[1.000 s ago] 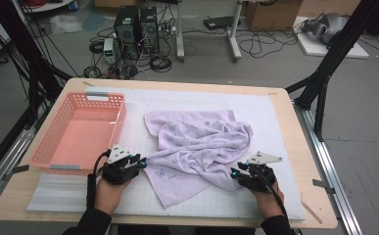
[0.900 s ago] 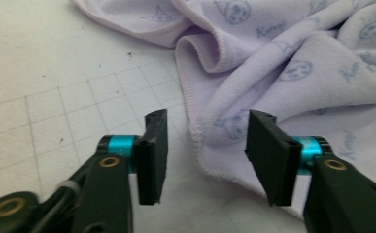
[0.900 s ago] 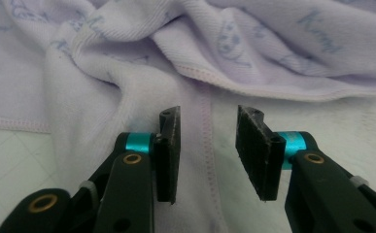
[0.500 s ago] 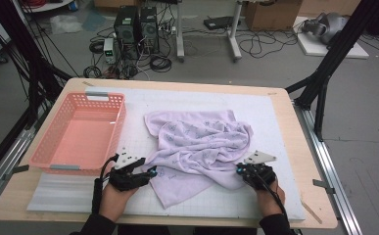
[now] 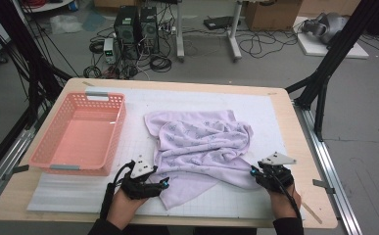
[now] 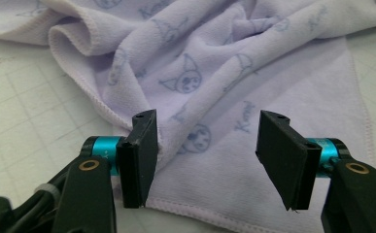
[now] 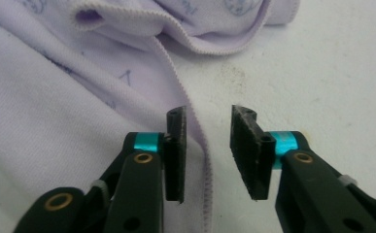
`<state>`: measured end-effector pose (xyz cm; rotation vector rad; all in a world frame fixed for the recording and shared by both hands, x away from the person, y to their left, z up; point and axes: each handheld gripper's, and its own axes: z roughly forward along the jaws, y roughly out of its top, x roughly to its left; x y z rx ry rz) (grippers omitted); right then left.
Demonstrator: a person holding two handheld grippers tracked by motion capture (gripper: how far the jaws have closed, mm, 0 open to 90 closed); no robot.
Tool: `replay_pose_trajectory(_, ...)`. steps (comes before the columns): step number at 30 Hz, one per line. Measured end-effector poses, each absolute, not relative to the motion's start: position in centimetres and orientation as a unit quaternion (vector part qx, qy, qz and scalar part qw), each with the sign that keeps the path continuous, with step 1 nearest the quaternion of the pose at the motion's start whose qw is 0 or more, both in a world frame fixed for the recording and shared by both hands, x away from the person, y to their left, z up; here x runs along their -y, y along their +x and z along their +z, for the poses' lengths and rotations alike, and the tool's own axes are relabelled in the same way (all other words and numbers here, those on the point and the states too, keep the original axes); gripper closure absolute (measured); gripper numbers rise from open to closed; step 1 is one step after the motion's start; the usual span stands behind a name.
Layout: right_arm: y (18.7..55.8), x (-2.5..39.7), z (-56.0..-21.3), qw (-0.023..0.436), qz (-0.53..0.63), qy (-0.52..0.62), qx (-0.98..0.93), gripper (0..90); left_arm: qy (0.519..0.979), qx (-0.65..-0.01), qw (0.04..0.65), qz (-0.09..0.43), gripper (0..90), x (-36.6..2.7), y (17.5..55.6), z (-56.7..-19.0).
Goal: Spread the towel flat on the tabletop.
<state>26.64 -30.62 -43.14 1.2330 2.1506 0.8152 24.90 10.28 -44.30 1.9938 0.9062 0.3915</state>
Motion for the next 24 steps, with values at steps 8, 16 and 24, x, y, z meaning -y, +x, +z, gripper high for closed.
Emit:
replay_pose_trajectory(8, 26.5, 30.4, -43.0, 0.264, 0.316, 0.444, -0.795, 64.3, 0.780, -0.363, 0.468, 0.202, 40.9, -10.9, 24.1, -42.7)
replay_pose_trajectory(16, 26.3, 30.5, -42.6, 0.266, 0.336, 0.443, -0.788, 63.3, 0.807, -0.316, 0.471, 0.164, 41.1, -8.9, 23.3, -43.2)
replay_pose_trajectory(24, 26.4, 30.4, -42.6, 0.263, 0.338, 0.439, -0.790, 62.7, 0.846, -0.291, 0.427, 0.132, 39.7, -7.4, 23.2, -45.0)
